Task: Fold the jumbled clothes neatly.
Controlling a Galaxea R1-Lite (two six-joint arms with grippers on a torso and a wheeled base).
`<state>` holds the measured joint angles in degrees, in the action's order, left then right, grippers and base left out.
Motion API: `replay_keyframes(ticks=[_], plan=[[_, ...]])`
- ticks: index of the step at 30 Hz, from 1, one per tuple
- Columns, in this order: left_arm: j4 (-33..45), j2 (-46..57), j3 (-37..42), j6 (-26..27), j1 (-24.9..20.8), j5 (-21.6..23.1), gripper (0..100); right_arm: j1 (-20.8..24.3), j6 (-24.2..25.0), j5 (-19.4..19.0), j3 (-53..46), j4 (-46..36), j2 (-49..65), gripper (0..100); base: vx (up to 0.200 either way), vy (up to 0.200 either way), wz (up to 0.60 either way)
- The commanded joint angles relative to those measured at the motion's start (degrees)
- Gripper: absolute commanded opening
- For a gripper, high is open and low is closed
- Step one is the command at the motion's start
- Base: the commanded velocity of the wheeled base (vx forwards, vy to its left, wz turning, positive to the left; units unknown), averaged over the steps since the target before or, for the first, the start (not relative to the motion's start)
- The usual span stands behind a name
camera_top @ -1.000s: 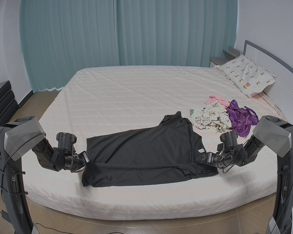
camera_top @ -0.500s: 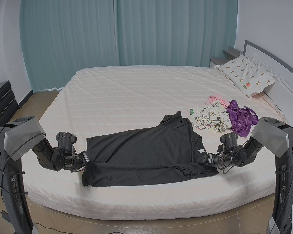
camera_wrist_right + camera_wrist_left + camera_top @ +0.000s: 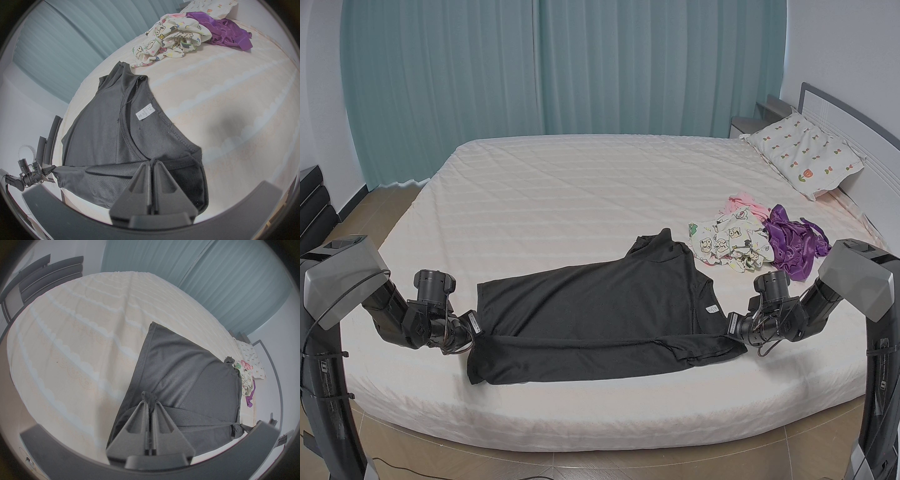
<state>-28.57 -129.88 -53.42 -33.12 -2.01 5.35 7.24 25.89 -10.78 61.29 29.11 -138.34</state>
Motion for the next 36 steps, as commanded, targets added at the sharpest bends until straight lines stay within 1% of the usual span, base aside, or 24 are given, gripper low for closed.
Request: replay_keyframes(ticks=[1,6,8,14,22,29,36], plan=[[2.0,2.4,-0.6,-0.1,0.0,0.0,0,-0.1,0.3,-0.1,-1.0,0.1,1.8,0,0.000,0.000,0.00],[2.7,3.8,-0.1,-0.1,0.3,0.0,0,-0.1,0.4,-1.5,-2.7,1.7,3.6,0,0.000,0.000,0.00],[3.6,5.5,0.8,-0.2,0.7,0.0,0,-0.2,0.9,-2.5,-5.3,4.6,5.7,0,0.000,0.000,0.00],[5.1,9.3,3.3,-0.4,1.5,0.1,0,-0.2,3.4,-2.6,-9.6,9.7,8.7,0,0.000,0.000,0.00],[5.1,13.0,7.7,-0.5,2.8,0.1,0,-0.3,3.8,-2.8,-15.2,17.5,10.5,0,0.000,0.000,0.00],[5.1,13.6,9.8,-0.6,3.9,0.2,0,-0.3,3.9,-3.4,-16.9,22.0,10.5,0,0.000,0.000,0.00],[5.1,13.1,9.6,-0.6,3.8,0.3,0,-0.6,4.3,-3.8,-16.5,23.5,10.0,0,0.000,0.000,0.00]])
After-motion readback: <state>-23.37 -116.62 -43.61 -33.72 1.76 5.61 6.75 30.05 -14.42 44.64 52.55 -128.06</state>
